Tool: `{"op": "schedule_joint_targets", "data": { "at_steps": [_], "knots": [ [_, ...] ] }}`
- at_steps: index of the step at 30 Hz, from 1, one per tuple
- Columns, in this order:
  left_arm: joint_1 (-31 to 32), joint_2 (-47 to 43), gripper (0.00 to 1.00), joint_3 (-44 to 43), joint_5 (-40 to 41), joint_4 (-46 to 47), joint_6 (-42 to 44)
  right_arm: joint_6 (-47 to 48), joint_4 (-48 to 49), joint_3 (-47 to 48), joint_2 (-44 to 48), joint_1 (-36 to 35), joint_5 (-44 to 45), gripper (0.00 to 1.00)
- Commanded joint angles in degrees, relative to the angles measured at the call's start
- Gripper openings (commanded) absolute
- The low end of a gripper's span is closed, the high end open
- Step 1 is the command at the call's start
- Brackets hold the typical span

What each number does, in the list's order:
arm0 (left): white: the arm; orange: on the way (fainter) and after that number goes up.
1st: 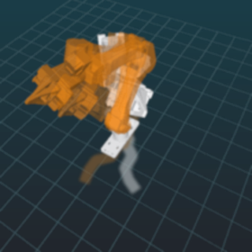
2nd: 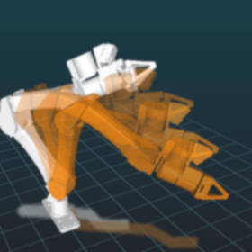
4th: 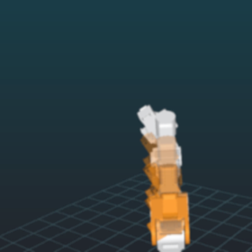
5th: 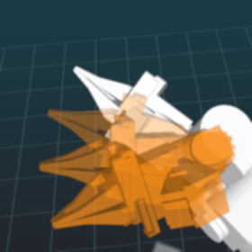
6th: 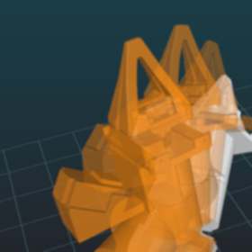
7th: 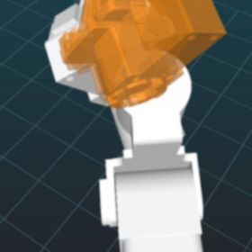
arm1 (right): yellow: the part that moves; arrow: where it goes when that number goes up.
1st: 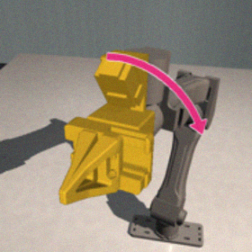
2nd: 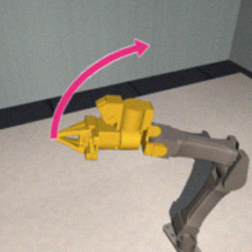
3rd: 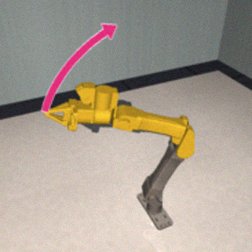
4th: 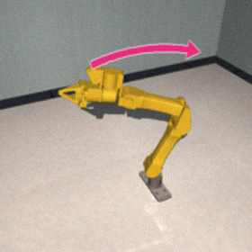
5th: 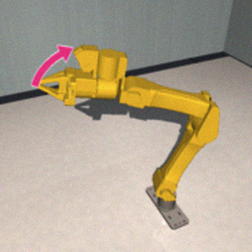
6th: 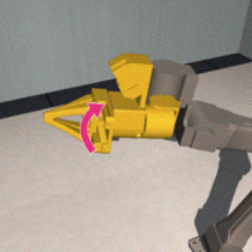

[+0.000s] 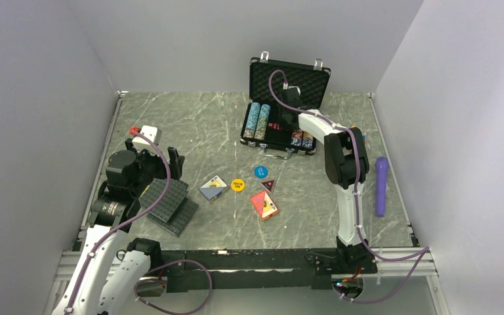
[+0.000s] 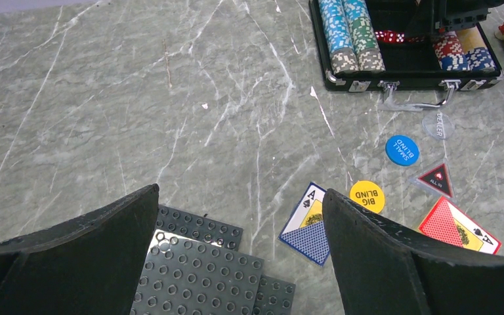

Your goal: Pack up texas hold em set

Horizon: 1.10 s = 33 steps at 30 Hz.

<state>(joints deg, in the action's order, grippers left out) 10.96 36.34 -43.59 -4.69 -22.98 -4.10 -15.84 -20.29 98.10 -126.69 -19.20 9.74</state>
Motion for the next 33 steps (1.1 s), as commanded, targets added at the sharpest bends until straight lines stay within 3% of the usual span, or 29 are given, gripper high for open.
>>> {"op": "schedule_joint_targets", "data": {
  "at_steps": [1,8,26,33],
  "knots": [
    [0.2,0.1,0.98,-0.3,-0.6,2.5,0.1,-0.5,2.5,1.7,-0.8,0.1,-1.3,0.3],
    [0.2,0.2,0.98,-0.3,-0.8,2.4,0.1,-0.4,2.2,2.2,-0.8,0.1,-1.3,0.44],
    [0.2,0.2,0.98,-0.3,-0.4,2.4,0.1,0.1,3.7,0.3,4.3,0.3,-4.2,0.54],
    [0.2,0.3,0.98,-0.3,-0.1,2.4,0.2,2.5,10.6,-11.1,15.1,-0.2,-4.1,0.71]
  ]
}}
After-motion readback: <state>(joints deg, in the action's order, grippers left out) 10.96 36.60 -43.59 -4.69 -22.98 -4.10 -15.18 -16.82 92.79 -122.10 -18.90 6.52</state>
